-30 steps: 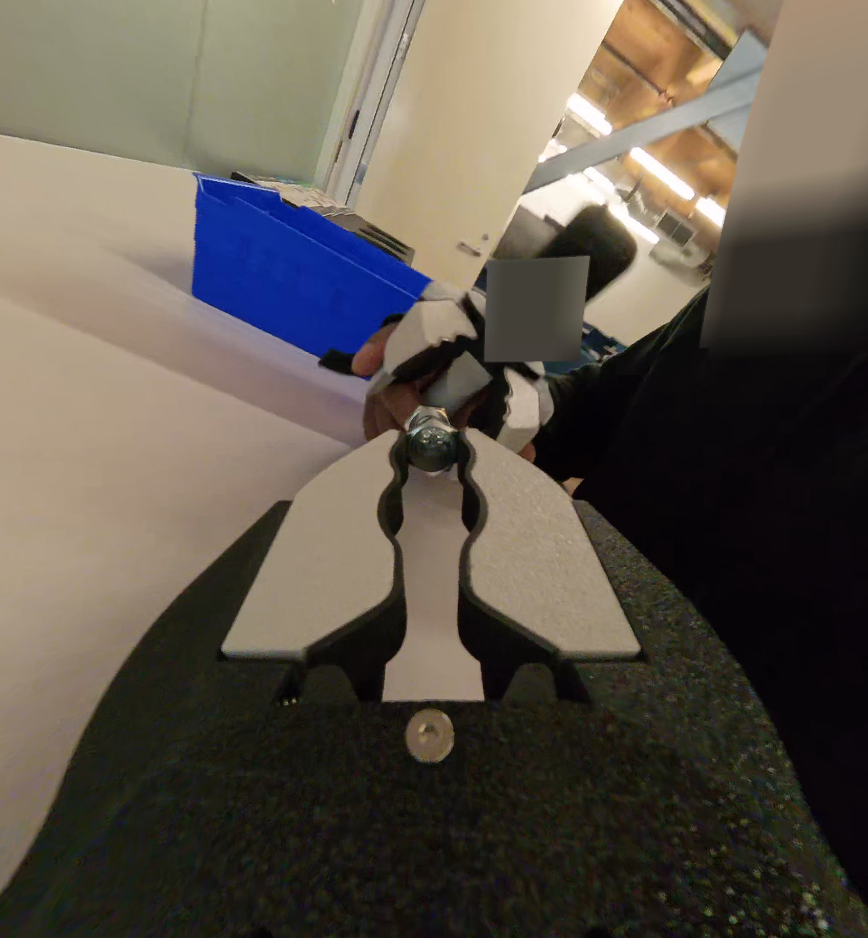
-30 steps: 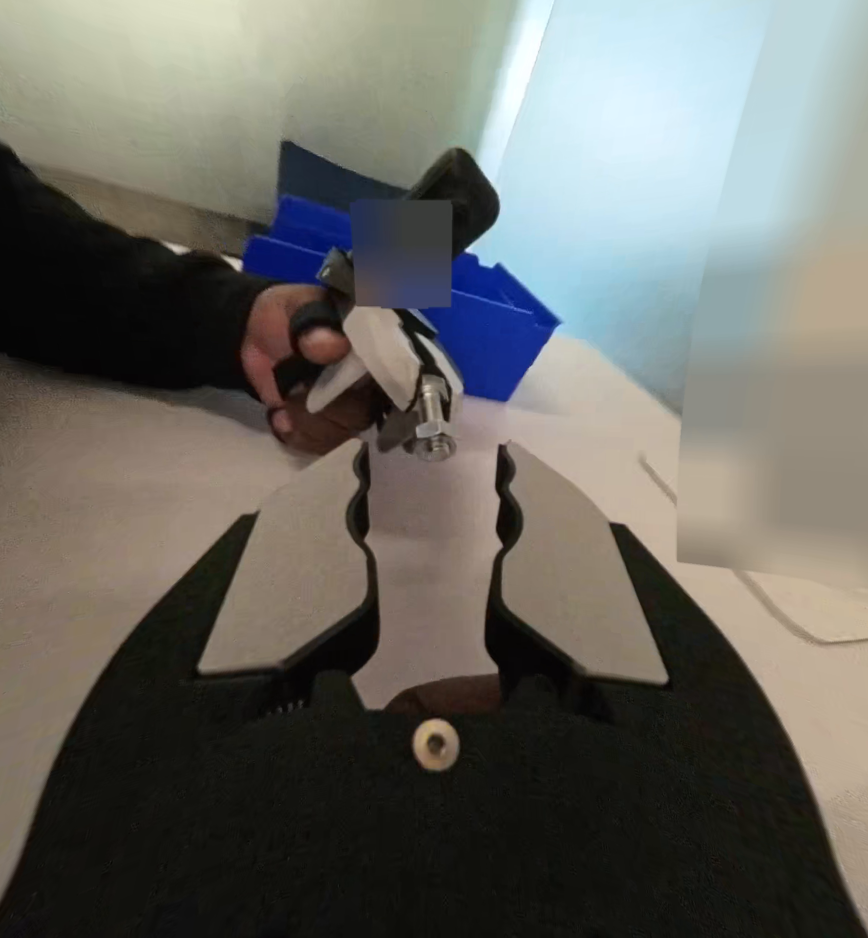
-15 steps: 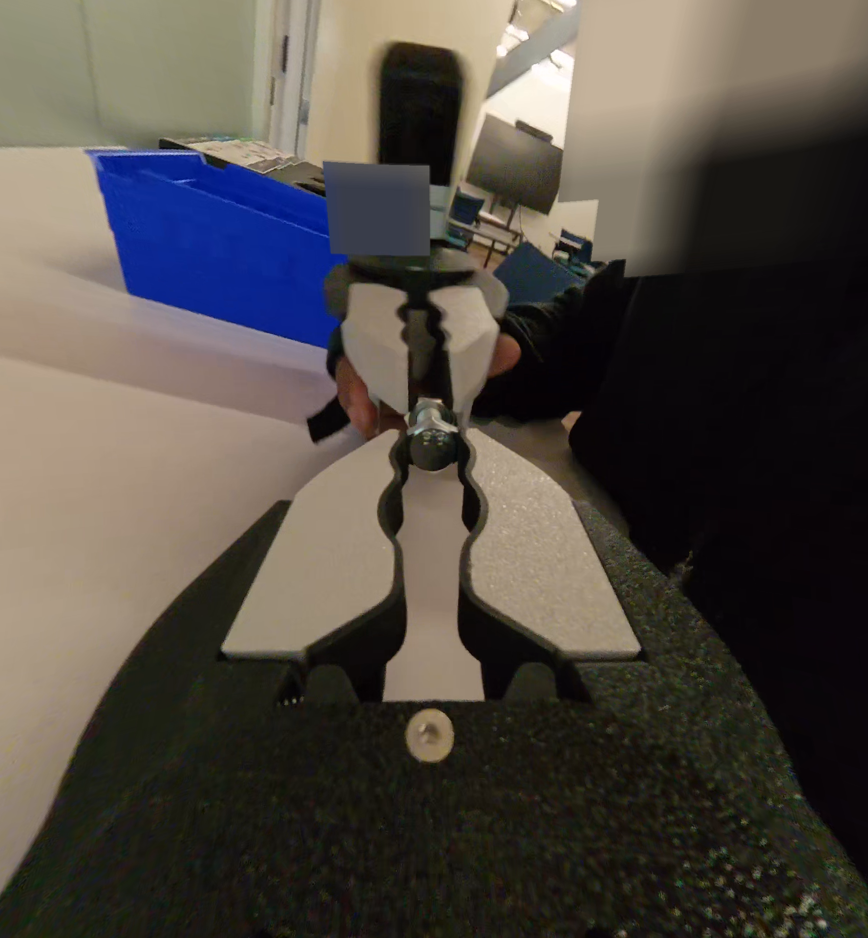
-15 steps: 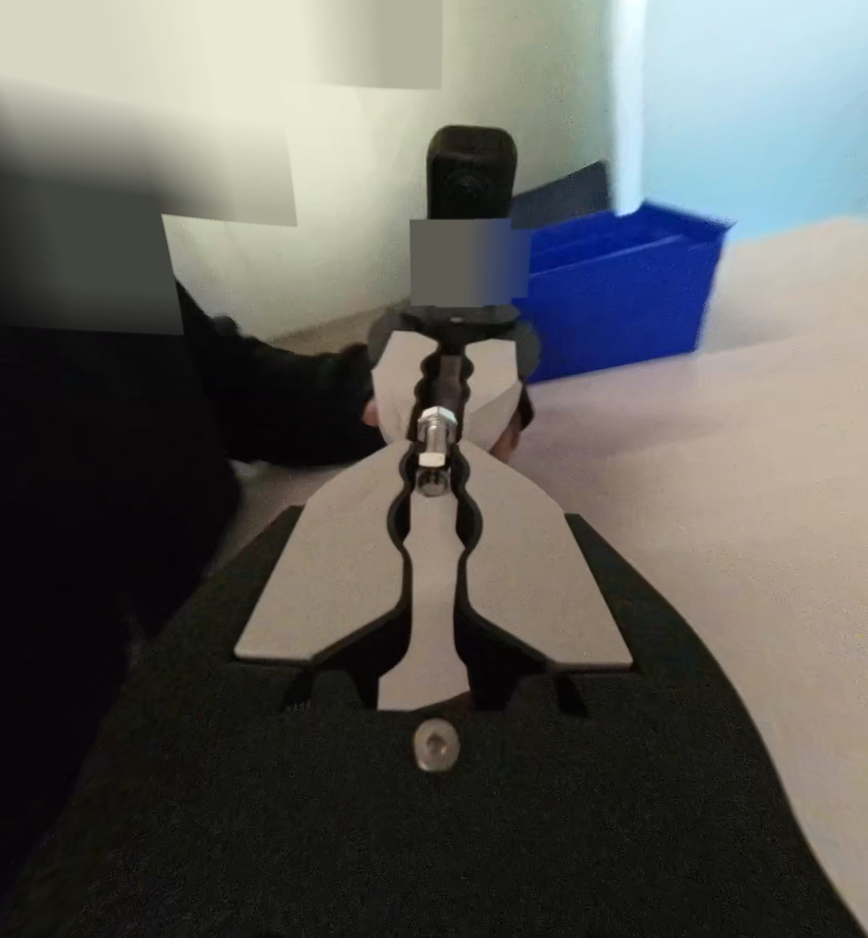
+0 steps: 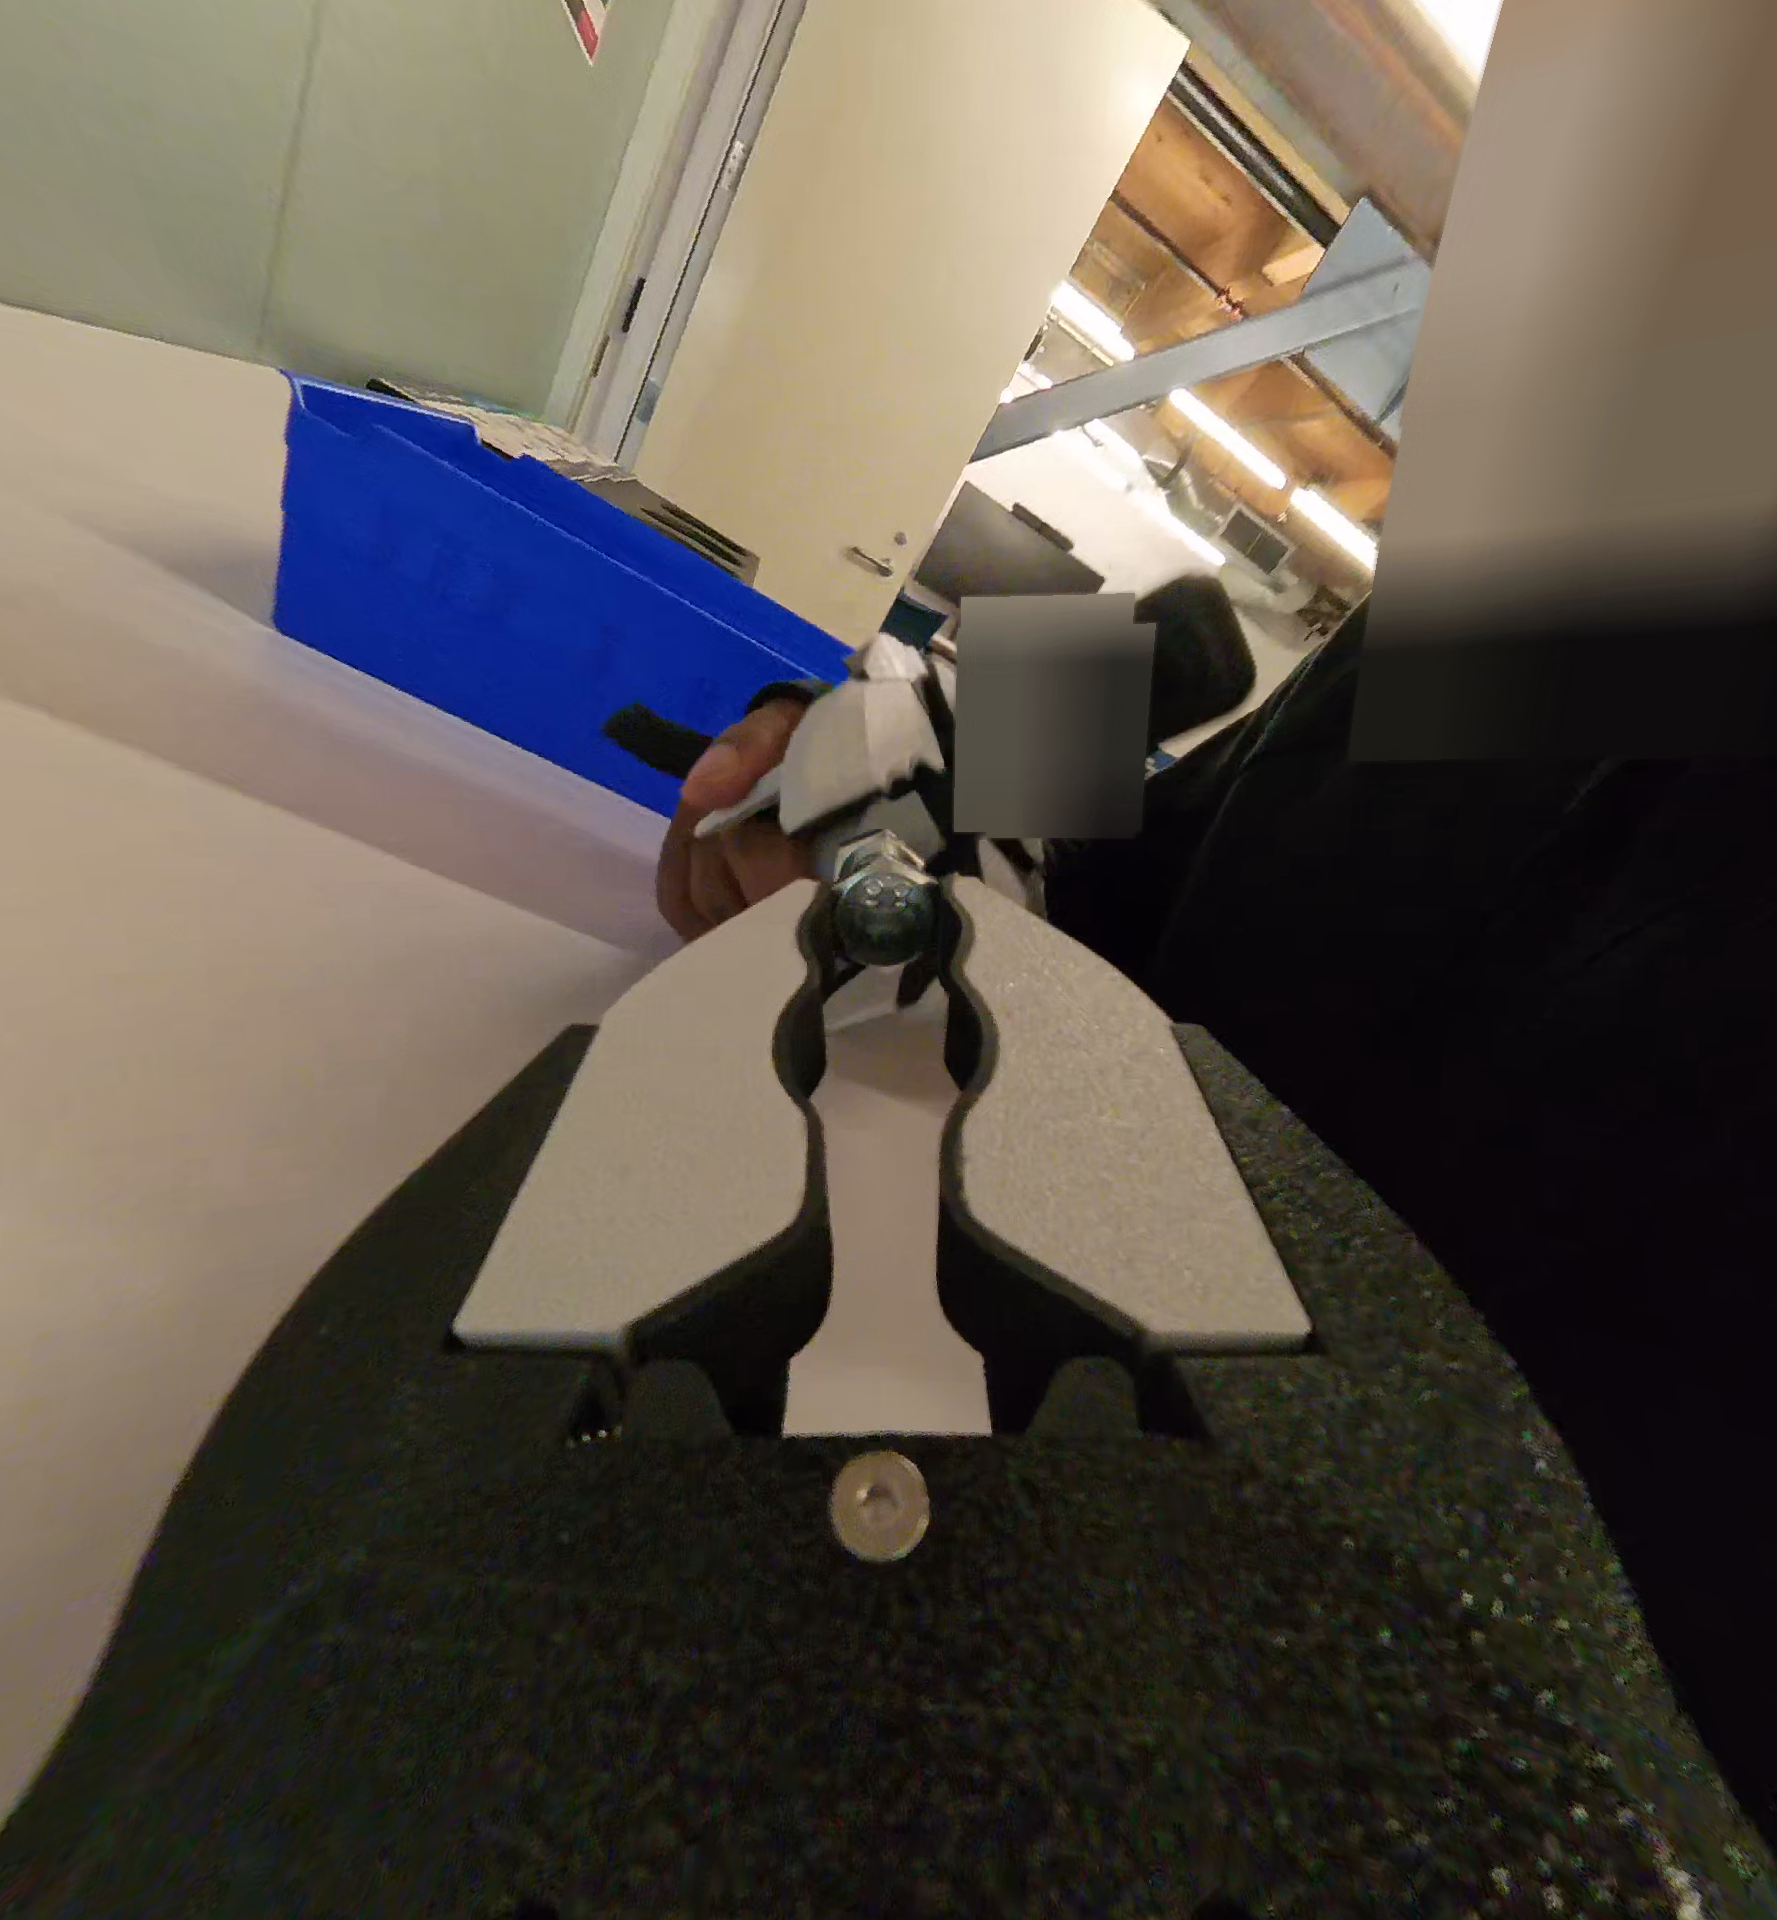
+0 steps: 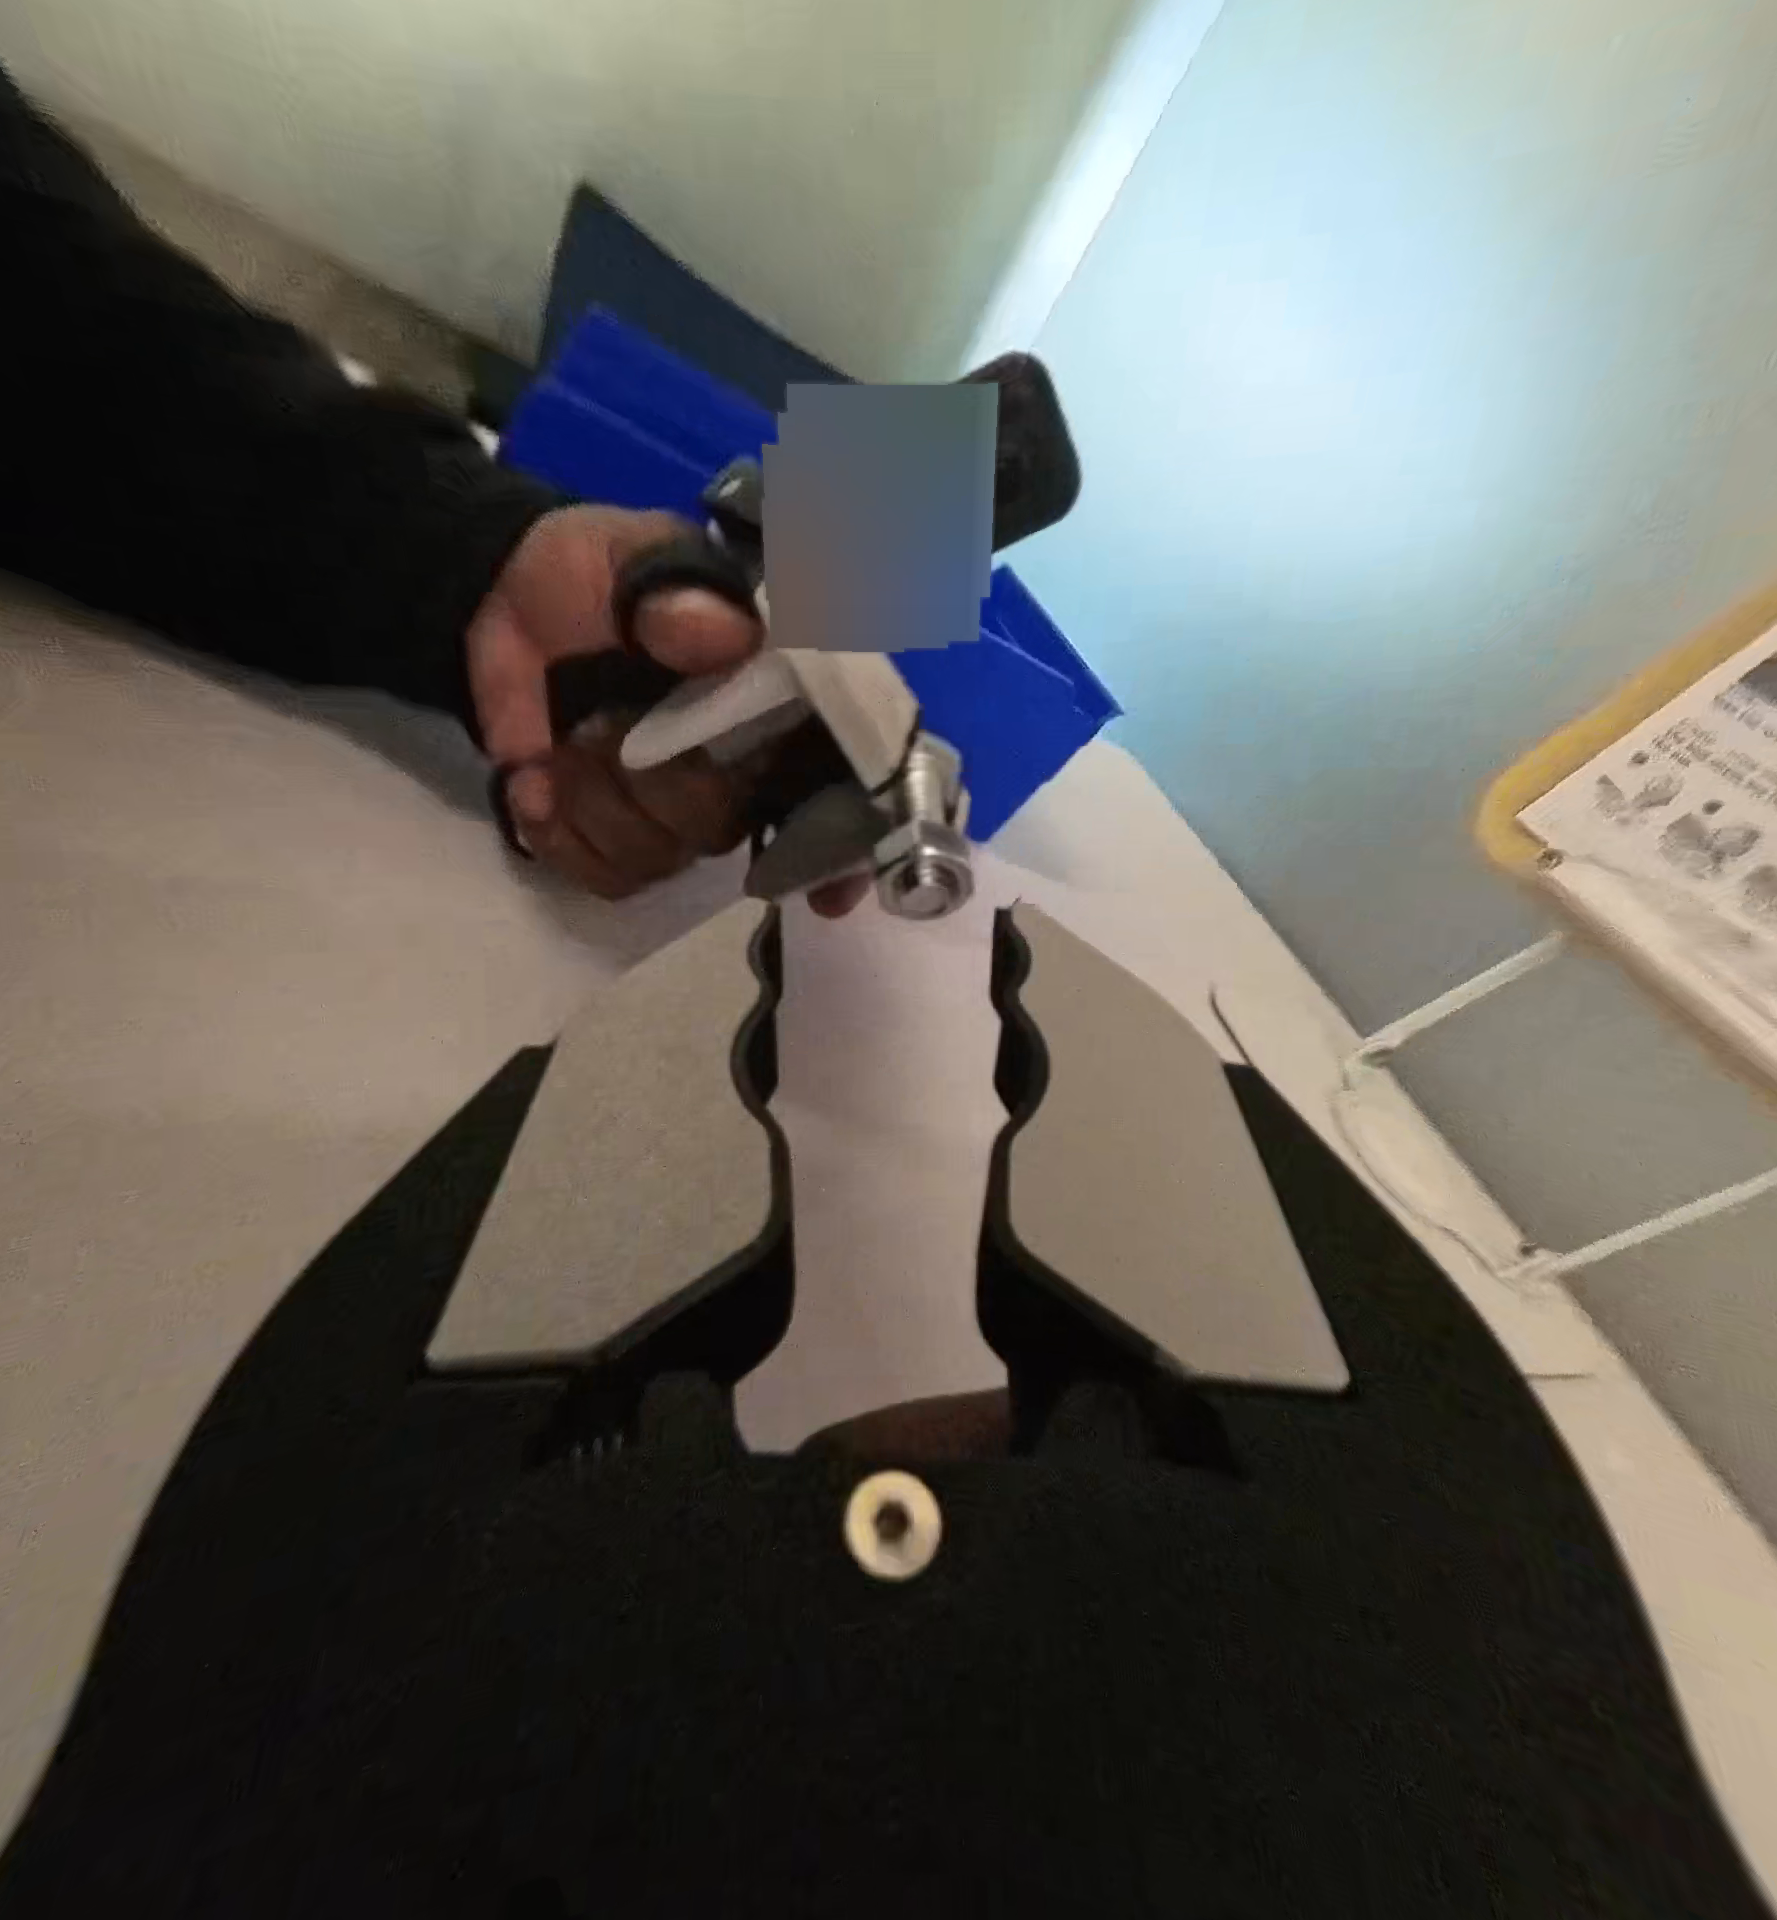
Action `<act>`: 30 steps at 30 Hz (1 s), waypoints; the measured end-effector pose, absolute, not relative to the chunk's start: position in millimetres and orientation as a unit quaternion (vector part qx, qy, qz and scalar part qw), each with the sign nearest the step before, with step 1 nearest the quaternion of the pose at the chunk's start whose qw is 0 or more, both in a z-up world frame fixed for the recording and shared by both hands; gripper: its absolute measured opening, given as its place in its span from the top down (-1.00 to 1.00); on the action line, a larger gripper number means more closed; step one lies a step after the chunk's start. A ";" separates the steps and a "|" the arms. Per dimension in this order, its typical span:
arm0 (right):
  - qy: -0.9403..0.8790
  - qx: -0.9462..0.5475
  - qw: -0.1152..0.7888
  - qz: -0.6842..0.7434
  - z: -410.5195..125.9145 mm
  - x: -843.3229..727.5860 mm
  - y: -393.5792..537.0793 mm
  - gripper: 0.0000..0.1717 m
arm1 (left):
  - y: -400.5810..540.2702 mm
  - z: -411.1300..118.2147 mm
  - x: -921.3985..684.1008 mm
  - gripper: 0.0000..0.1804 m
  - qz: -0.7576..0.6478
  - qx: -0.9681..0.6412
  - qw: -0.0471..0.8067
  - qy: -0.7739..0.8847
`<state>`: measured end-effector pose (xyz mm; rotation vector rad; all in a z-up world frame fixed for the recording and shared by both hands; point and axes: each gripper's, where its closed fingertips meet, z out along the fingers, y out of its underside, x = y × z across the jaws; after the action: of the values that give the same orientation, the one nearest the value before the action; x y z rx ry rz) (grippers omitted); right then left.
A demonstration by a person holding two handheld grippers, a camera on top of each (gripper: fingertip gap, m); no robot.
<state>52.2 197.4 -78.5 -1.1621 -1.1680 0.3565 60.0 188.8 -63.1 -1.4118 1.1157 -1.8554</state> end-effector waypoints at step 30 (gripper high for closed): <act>-0.501 -0.551 0.642 0.186 -83.2 50.5 200.4 0.78 | 188.9 -80.2 62.3 0.81 -0.642 -0.558 0.269 0.451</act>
<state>50.5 200.4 -83.2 -1.2558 -1.1410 0.4230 62.3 188.9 -80.2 -1.5051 1.2161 -1.7308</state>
